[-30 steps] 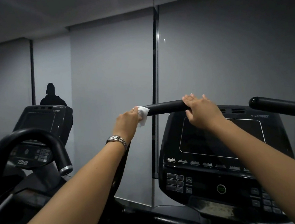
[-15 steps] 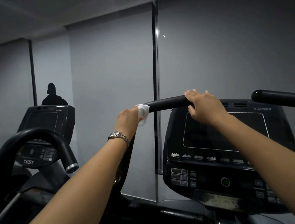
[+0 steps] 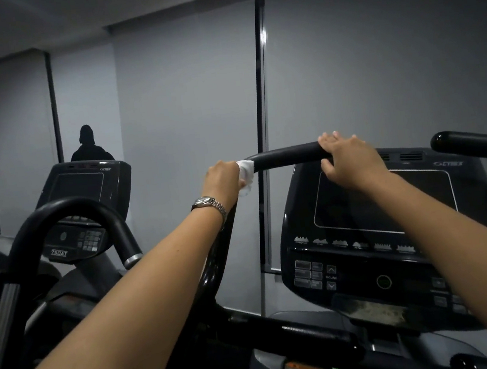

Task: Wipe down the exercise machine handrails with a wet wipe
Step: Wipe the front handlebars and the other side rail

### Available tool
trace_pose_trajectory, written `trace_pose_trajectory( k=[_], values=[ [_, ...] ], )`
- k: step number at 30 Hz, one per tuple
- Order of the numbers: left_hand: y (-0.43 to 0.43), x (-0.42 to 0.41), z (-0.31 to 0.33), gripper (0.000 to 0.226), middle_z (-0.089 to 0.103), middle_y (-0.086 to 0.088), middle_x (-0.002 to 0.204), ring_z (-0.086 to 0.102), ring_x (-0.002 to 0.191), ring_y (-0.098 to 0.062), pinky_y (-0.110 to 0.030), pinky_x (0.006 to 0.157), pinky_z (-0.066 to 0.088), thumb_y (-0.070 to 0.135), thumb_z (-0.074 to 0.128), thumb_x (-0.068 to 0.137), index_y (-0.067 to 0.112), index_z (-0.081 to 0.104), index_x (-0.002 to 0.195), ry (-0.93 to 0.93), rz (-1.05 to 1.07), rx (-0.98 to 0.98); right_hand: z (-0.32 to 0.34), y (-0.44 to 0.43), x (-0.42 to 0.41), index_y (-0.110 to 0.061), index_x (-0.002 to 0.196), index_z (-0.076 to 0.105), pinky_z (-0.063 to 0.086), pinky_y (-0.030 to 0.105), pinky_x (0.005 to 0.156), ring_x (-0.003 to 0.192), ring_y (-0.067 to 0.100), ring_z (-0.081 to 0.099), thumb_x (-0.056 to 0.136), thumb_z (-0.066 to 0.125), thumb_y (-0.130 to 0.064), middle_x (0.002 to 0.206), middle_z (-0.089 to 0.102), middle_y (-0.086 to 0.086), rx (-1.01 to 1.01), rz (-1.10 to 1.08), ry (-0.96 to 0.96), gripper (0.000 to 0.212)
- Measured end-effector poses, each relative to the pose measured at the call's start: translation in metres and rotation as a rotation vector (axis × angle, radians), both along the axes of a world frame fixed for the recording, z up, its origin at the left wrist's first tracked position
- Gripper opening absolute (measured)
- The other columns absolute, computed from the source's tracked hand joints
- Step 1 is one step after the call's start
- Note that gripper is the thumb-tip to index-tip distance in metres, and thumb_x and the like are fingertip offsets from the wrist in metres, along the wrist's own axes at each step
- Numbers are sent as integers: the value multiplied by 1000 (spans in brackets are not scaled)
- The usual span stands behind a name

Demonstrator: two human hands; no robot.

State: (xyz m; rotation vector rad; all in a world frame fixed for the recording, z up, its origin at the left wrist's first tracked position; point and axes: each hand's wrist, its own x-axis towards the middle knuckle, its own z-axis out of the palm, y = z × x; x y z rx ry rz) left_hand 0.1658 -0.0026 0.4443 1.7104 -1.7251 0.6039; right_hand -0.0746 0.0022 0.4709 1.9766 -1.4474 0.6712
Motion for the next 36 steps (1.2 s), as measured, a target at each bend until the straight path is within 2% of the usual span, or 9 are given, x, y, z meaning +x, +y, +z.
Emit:
trace_pose_trajectory(
  k=[4, 7, 11, 13, 16, 19, 23, 27, 36],
  values=[
    [12, 7, -15, 16, 52, -10, 77, 52, 71, -26, -28, 62, 35, 16, 52, 92, 5, 54, 79, 40, -25, -2, 2, 3, 2, -10, 147, 31, 23, 44, 114, 141, 25, 28, 95, 46, -23, 153, 32, 6, 21, -9, -12, 56],
    [15, 16, -30, 19, 60, -12, 100, 60, 82, -27, -25, 66, 40, 0, 49, 88, 5, 59, 104, -42, -169, -62, 5, 4, 1, -11, 147, 30, 22, 42, 114, 142, 24, 28, 95, 45, -23, 154, 31, 5, 35, -21, -9, 56],
    [11, 31, -43, 53, 17, -11, 156, 25, 141, -24, -28, 98, 40, -6, 40, 91, 7, 33, 142, -331, -217, -13, 5, 4, 1, -14, 148, 30, 21, 41, 115, 142, 22, 27, 95, 45, -22, 155, 29, 2, 50, -21, -22, 56],
    [8, 47, -48, 52, 26, -11, 154, 21, 143, -19, -27, 99, 42, -8, 49, 87, 5, 44, 137, -526, -293, -103, 4, 4, 1, -15, 149, 29, 21, 41, 115, 142, 21, 26, 95, 45, -22, 155, 28, 1, 53, -25, -21, 56],
    [7, 74, -56, 44, 56, -9, 134, 55, 121, -25, -33, 71, 57, -12, 71, 69, 4, 67, 110, -674, -456, -167, 5, 3, -1, -16, 148, 30, 20, 39, 115, 143, 19, 26, 95, 45, -21, 155, 28, 0, 49, -11, -30, 56],
    [4, 75, -48, 43, 56, -10, 133, 61, 112, -28, -39, 65, 58, -13, 69, 71, 2, 66, 112, -633, -507, -185, 6, 4, -1, -16, 148, 31, 19, 38, 115, 142, 19, 27, 95, 45, -20, 155, 29, 0, 40, -2, -37, 55],
    [-9, 53, -42, 26, 43, -9, 145, 31, 140, -21, -35, 92, 51, -8, 58, 84, 2, 63, 106, -583, -463, -154, 6, 6, -1, -17, 147, 32, 20, 37, 114, 141, 22, 30, 96, 45, -19, 154, 29, 0, 34, 1, -45, 53],
    [-3, 67, -59, 25, 62, -5, 125, 52, 123, -24, -32, 68, 59, -11, 67, 72, 5, 67, 91, -551, -587, -170, 6, 7, -2, -19, 147, 34, 21, 38, 114, 140, 22, 32, 95, 46, -18, 153, 32, 0, 32, 23, -65, 53],
    [-11, 51, -69, 29, 55, -19, 130, 52, 120, -39, -46, 65, 59, -12, 65, 75, 0, 69, 101, -220, -513, -304, 6, 5, -2, -22, 145, 38, 25, 41, 113, 137, 29, 35, 94, 47, -19, 151, 35, 0, 35, 32, -105, 52]
  ],
)
